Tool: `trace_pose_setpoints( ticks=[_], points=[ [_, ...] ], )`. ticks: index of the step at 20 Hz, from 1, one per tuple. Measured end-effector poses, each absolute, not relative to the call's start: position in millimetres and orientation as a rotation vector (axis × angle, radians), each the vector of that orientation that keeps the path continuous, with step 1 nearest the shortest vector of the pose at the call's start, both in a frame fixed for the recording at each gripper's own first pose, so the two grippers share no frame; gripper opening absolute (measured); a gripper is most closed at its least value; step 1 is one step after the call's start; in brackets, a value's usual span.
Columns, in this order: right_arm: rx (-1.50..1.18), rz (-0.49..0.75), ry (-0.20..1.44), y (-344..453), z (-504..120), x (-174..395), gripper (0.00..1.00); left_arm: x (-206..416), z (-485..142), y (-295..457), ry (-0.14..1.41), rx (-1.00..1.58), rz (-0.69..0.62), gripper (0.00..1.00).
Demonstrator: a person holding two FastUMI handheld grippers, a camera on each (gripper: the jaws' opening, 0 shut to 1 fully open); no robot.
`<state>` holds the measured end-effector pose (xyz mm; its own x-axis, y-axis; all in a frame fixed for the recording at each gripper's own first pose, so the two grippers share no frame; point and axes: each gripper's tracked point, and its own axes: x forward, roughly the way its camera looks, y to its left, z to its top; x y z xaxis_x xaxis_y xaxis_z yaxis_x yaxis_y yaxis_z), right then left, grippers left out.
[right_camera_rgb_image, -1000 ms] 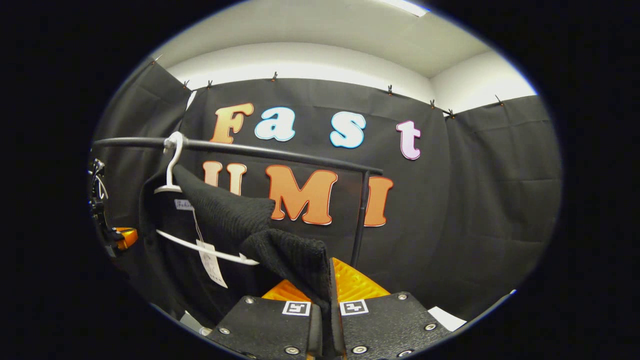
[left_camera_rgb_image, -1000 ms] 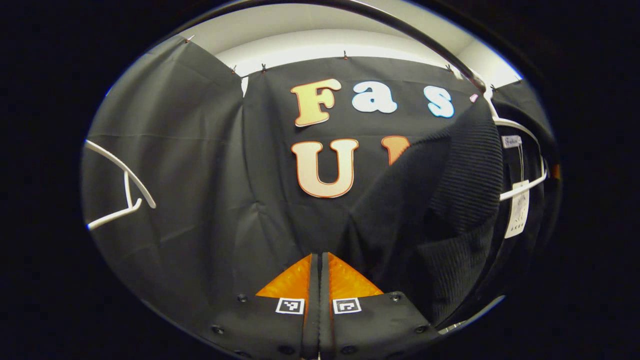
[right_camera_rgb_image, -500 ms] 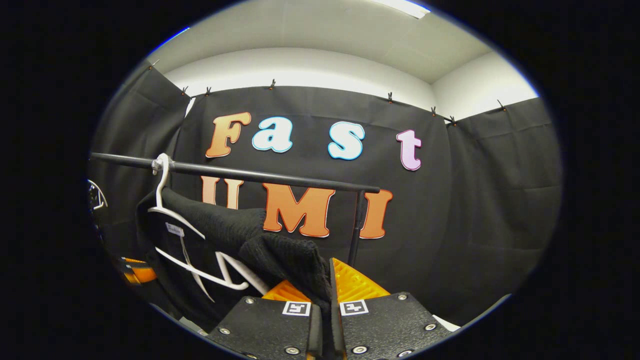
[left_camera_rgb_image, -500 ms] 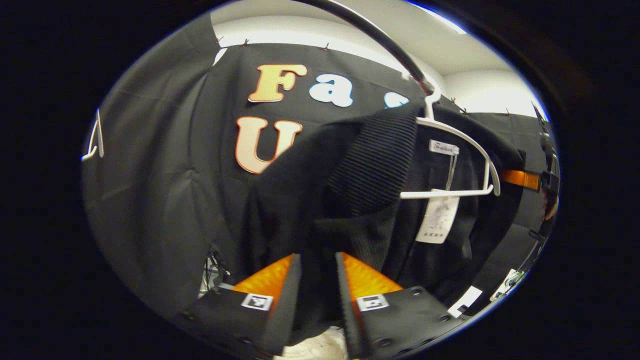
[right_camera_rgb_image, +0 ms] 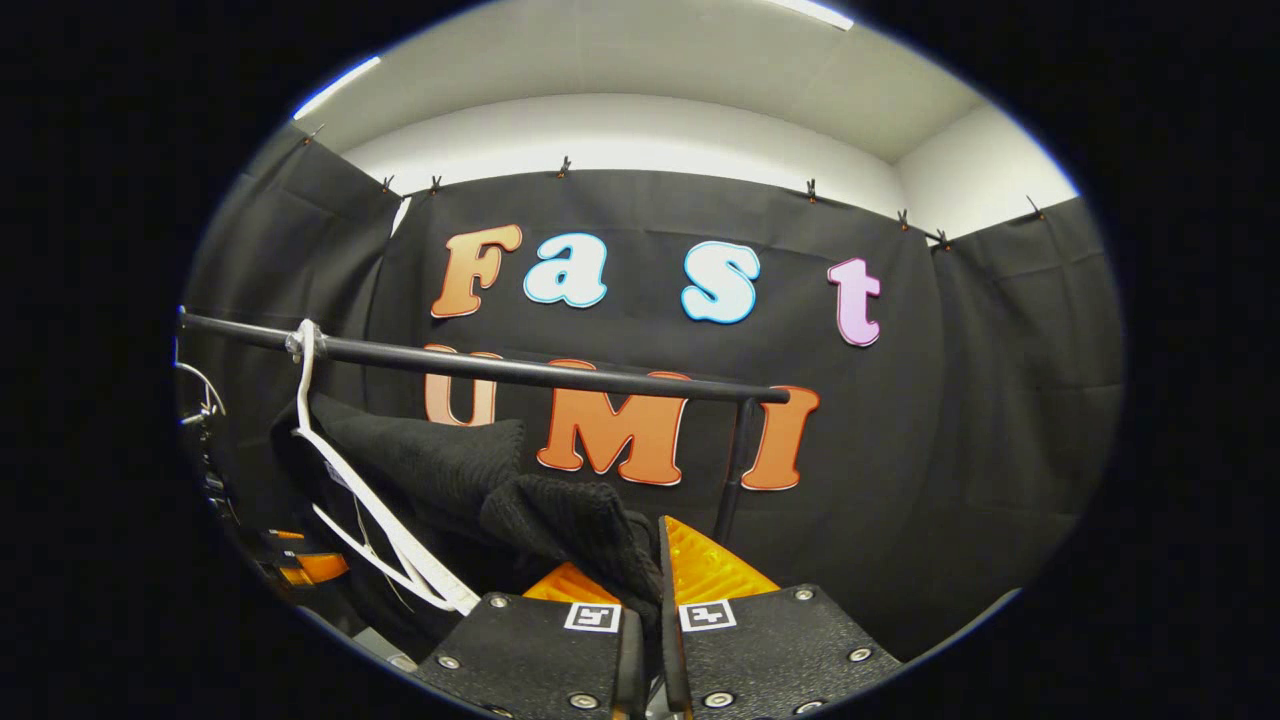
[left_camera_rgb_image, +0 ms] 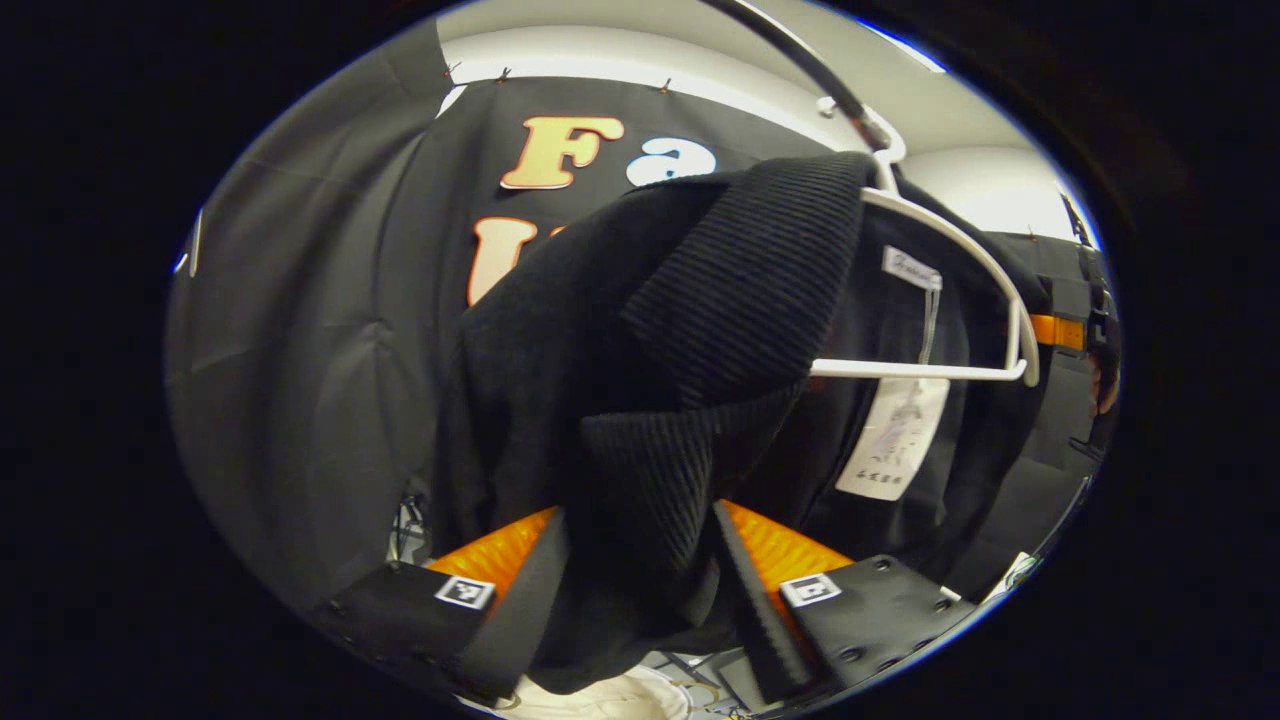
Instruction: Grasp the clothes on the hanger with both hands and then place them into the laundry hamper below.
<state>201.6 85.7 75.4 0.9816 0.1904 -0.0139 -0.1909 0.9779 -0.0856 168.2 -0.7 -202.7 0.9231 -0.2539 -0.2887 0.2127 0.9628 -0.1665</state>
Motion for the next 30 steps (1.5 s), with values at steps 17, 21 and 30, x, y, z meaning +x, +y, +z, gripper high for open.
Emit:
trace_pose_setpoints(
  ticks=[17,21,30],
  points=[
    [0.351,0.6,0.238,161,-96,274,0.08,202,-121,183,0.125,0.012,0.172,0.07],
    [0.409,0.589,0.344,182,-151,276,0.08,194,-137,185,0.16,0.104,0.158,0.07],
    [0.337,0.487,0.585,212,-275,237,0.07,161,-247,232,0.42,-0.011,0.223,0.07]
  ],
)
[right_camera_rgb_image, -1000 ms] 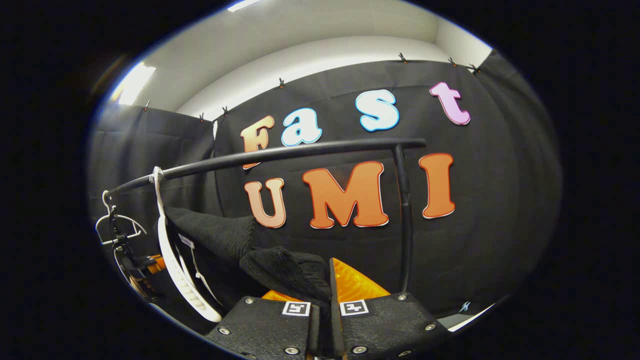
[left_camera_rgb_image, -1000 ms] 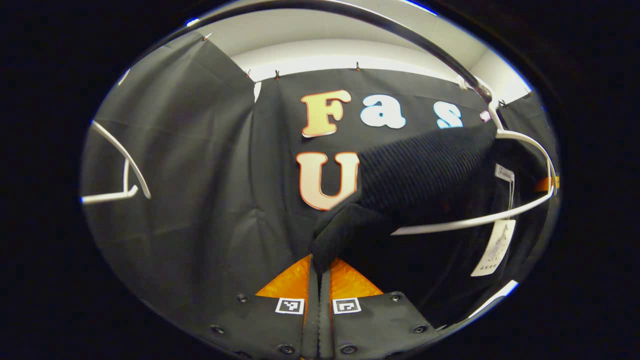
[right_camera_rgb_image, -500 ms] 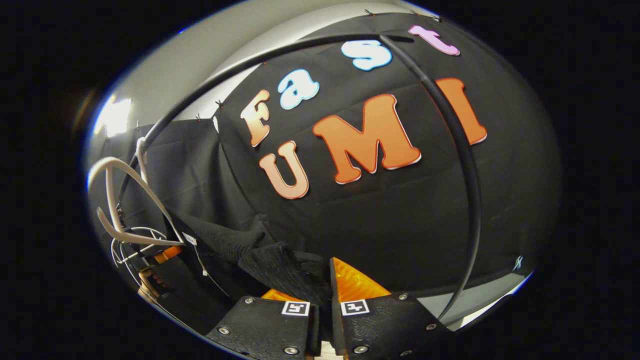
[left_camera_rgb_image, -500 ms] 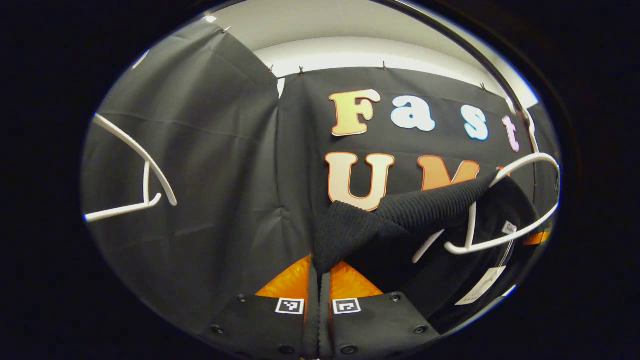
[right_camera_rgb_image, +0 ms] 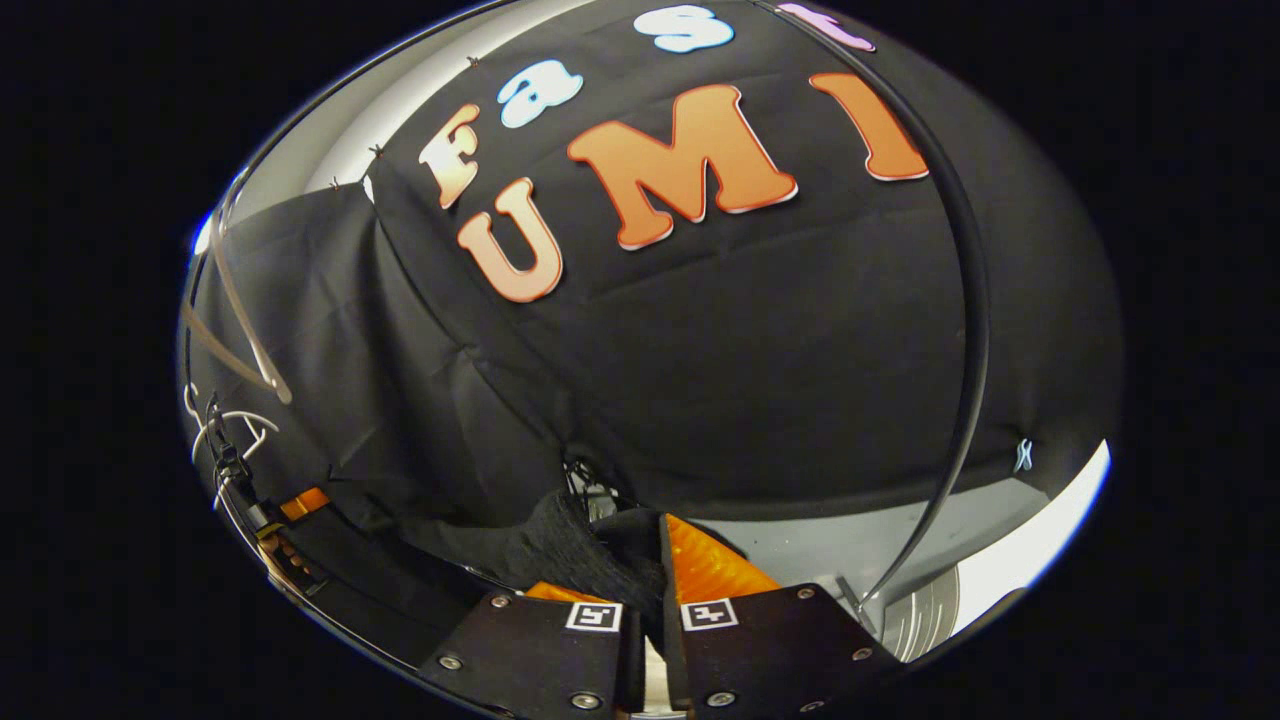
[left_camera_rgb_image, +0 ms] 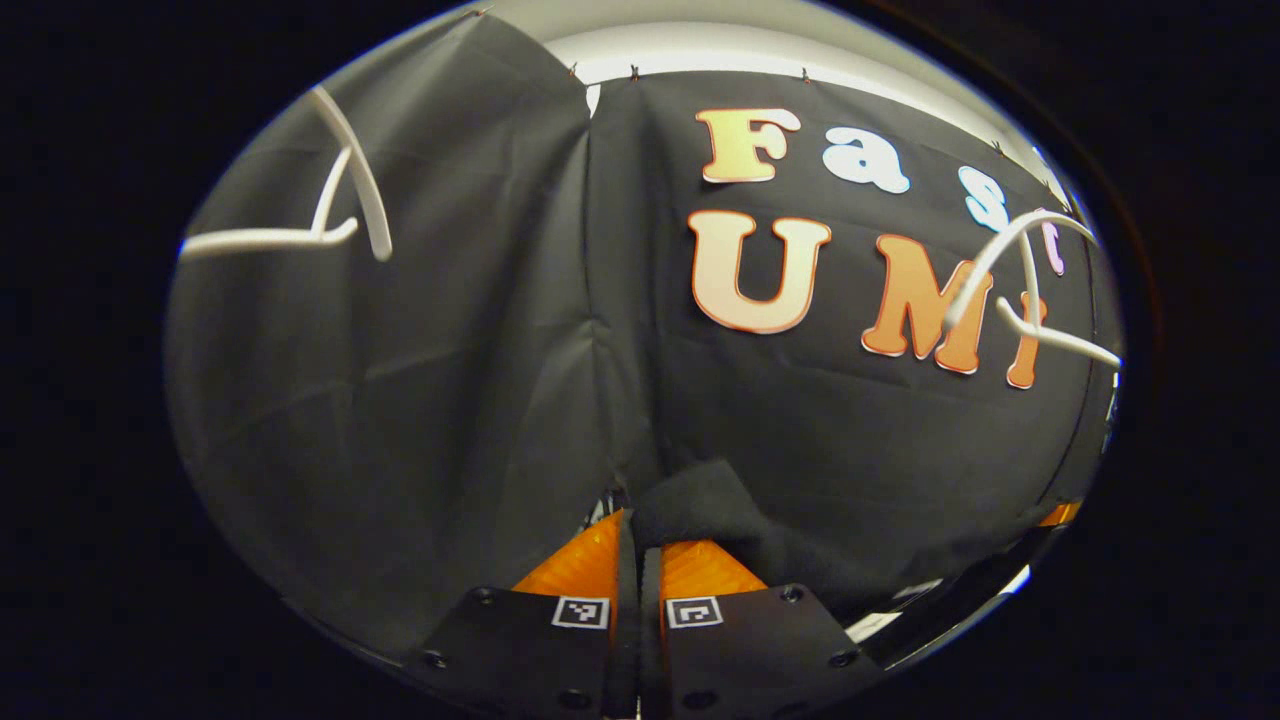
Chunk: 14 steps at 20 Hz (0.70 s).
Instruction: Grasp the clothes on the hanger with both hands and then place them into the laundry hamper below.
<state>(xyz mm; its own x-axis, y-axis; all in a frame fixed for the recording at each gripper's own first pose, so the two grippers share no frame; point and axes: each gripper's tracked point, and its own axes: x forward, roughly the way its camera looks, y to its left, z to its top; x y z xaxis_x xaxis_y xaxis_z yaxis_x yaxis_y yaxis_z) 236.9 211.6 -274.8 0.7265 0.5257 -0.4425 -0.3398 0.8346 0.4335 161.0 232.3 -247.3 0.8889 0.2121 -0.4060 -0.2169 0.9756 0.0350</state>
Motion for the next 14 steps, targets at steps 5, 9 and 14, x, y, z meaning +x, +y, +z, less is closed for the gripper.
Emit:
trace_pose_setpoints(
  ticks=[5,9,14],
  points=[
    [0.28,0.459,0.672,228,-322,200,0.07,135,-307,210,0.524,0.032,0.154,0.07],
    [0.243,0.453,0.734,242,-354,166,0.08,110,-340,193,0.602,0.063,0.083,0.07],
    [0.213,0.437,0.823,255,-397,131,0.07,89,-386,179,0.711,0.066,0.029,0.07]
  ],
)
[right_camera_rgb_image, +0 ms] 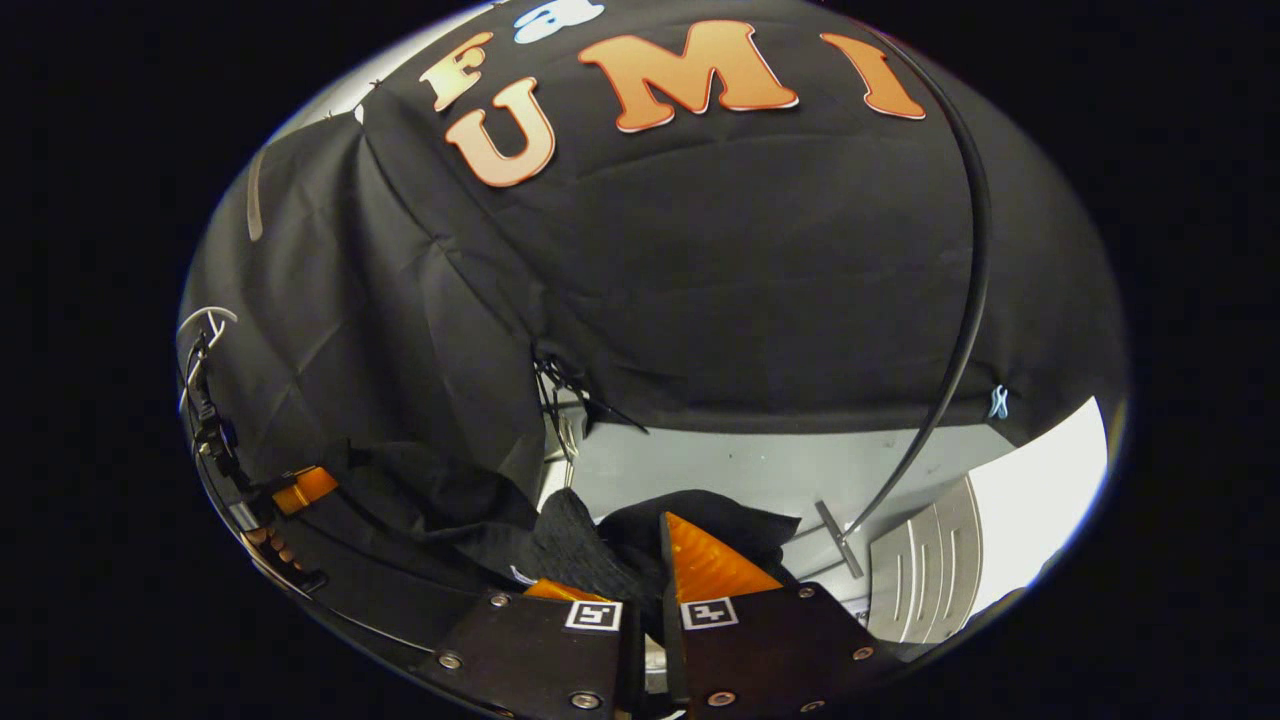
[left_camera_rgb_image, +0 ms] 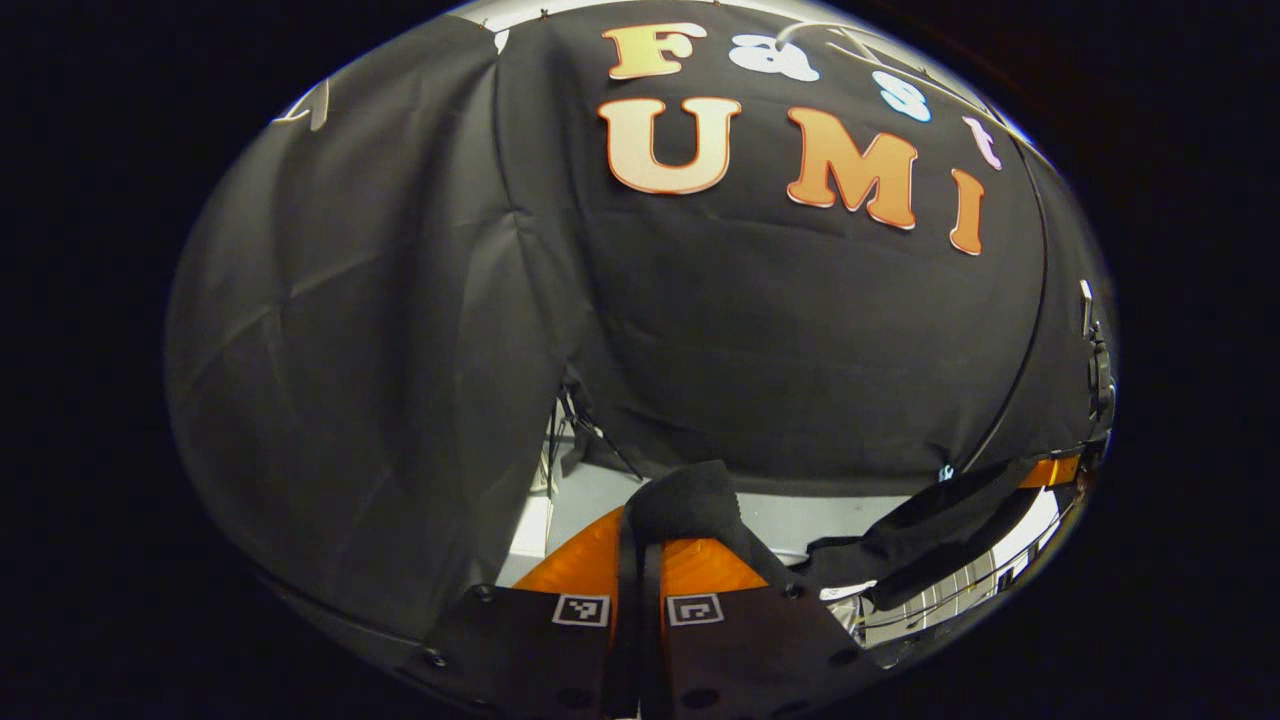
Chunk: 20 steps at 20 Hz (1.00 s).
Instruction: Grasp the clothes on the hanger with both hands and then place them into the laundry hamper below.
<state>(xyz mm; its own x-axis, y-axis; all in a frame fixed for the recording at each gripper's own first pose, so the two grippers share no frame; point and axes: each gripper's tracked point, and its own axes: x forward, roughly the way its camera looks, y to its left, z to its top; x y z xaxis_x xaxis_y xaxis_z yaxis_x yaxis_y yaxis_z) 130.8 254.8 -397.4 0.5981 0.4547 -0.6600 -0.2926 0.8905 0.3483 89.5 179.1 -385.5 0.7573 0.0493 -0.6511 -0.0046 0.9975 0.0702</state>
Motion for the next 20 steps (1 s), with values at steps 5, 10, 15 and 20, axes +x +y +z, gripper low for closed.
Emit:
trace_pose_setpoints(
  ticks=[5,10,15,20],
  points=[
    [0.223,0.434,0.898,273,-429,101,0.07,55,-433,157,0.833,0.064,-0.005,0.07],
    [0.214,0.397,1.002,281,-480,67,0.08,21,-483,138,0.978,0.026,-0.05,0.07],
    [0.157,0.366,1.08,293,-515,46,0.08,-6,-527,127,1.108,-0.015,-0.057,0.07],
    [0.091,0.307,1.181,283,-555,21,0.12,-39,-558,117,1.261,-0.011,-0.053,0.07]
  ],
)
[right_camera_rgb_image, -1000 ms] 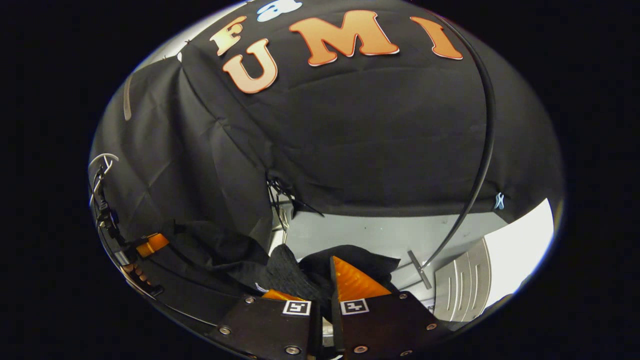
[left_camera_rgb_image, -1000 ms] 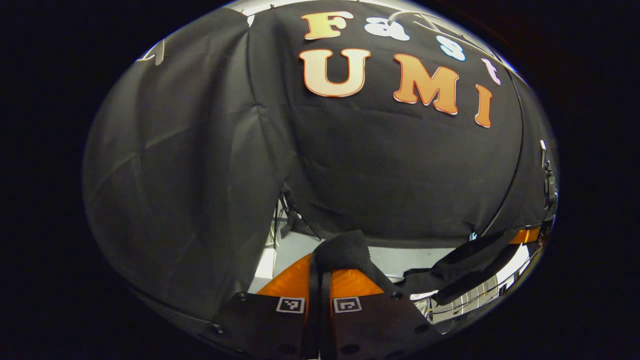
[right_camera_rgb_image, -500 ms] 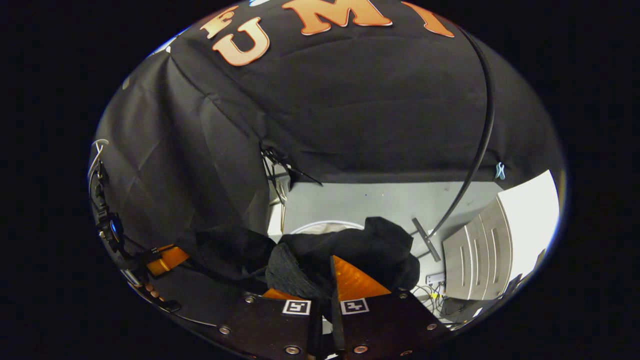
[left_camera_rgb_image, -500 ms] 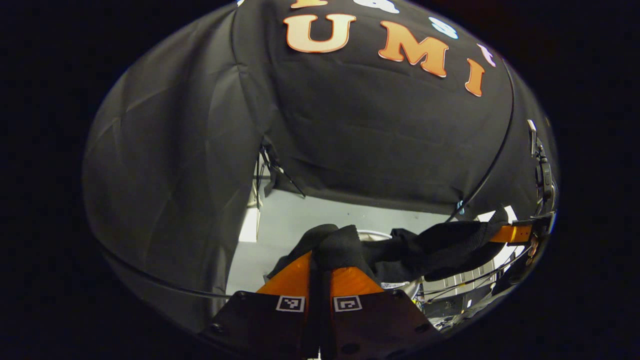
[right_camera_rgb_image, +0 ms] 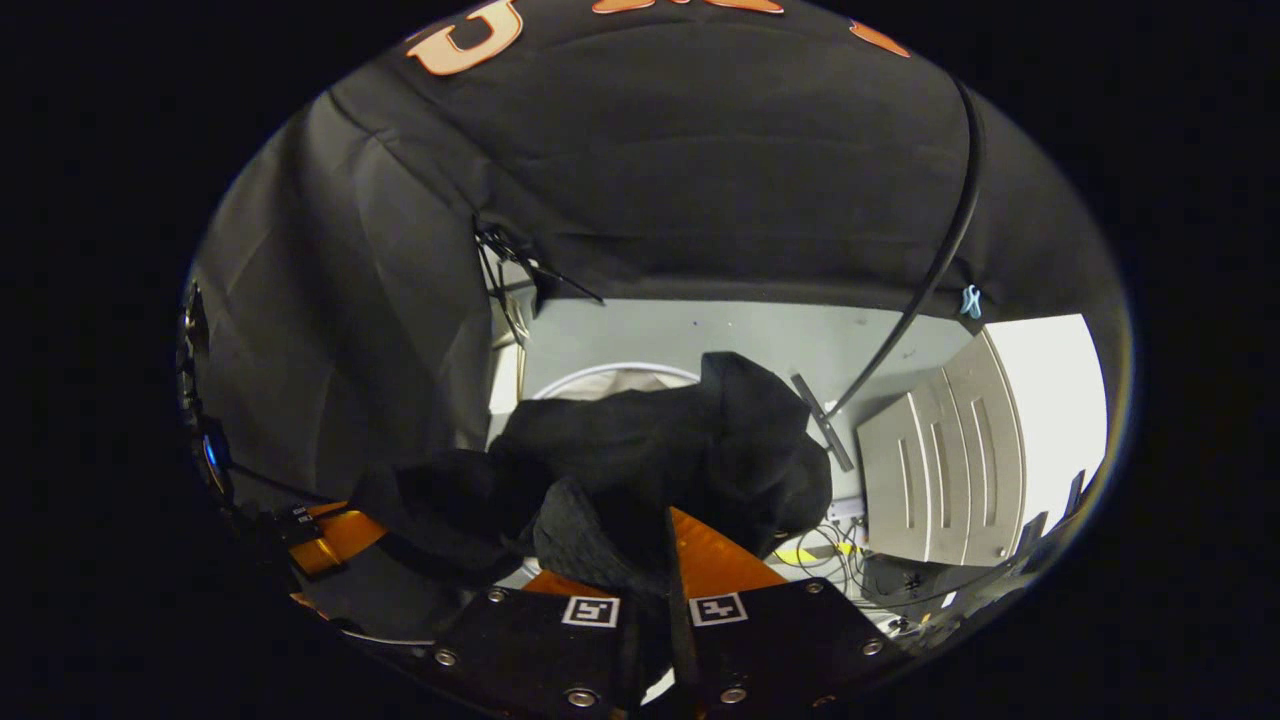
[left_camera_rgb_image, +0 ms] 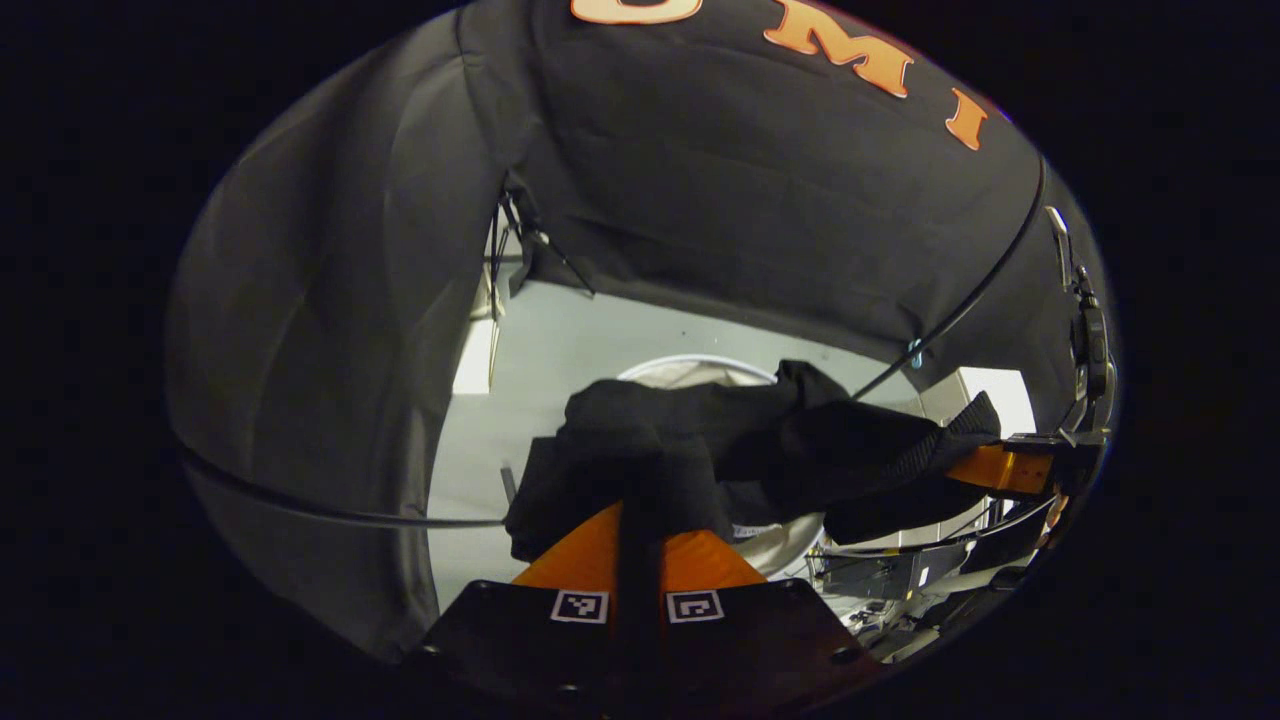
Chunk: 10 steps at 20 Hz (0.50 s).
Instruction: Grasp the clothes on the hanger with both hands and then place them into the laundry hamper below.
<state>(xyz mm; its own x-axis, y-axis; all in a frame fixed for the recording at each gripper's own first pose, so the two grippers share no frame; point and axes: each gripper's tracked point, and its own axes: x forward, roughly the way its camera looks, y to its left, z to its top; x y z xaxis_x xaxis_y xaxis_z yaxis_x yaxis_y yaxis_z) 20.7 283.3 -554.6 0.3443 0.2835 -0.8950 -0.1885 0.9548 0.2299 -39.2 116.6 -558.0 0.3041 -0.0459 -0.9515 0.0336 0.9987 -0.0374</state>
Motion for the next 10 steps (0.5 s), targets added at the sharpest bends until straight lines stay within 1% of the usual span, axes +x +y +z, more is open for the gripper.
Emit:
trace_pose_setpoints(
  ticks=[1,2,3,5,6,7,8,9,10],
  points=[
    [0.081,0.303,1.193,284,-560,18,0.12,-42,-560,118,1.274,-0.004,-0.055,0.07],
    [0.074,0.302,1.2,285,-562,15,0.12,-42,-561,121,1.279,0.009,-0.057,0.05],
    [0.069,0.299,1.205,285,-564,13,0.13,-43,-564,121,1.286,0.019,-0.055,0.08],
    [0.062,0.288,1.215,283,-564,11,0.13,-44,-570,116,1.31,0.007,-0.065,0.1],
    [0.061,0.281,1.221,282,-565,10,0.15,-47,-571,111,1.322,-0.009,-0.067,0.13],
    [0.062,0.275,1.227,282,-568,11,0.04,-49,-573,110,1.33,-0.021,-0.063,0.19],
    [0.063,0.27,1.233,283,-569,11,0.18,-47,-573,110,1.335,-0.025,-0.056,0.21],
    [0.067,0.266,1.237,283,-570,11,0.1,-46,-574,111,1.335,-0.026,-0.051,0.27],
    [0.071,0.264,1.235,284,-568,12,0.26,-42,-573,110,1.33,-0.021,-0.045,0.3]
  ],
)
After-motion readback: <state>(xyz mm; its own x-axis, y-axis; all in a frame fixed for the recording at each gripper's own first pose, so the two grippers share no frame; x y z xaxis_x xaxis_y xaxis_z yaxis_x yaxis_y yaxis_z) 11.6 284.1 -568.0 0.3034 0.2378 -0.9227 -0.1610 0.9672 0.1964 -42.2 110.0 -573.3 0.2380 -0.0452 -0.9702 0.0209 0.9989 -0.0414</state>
